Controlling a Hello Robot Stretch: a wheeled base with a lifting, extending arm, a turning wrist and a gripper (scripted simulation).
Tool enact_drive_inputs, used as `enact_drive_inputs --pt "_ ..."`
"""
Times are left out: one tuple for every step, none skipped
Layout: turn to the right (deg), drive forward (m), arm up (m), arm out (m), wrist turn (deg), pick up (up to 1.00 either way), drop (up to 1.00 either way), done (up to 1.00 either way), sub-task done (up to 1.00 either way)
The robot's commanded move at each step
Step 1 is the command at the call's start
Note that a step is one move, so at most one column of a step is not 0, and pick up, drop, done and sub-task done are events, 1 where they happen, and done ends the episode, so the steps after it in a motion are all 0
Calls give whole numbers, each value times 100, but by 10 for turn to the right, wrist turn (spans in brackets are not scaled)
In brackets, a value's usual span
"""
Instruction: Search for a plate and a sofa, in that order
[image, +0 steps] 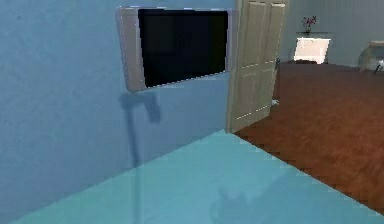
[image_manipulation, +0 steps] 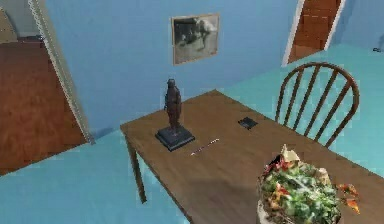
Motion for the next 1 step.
enact_drive_inputs --pt "-360 0 0 0 0 0 0 0 0"
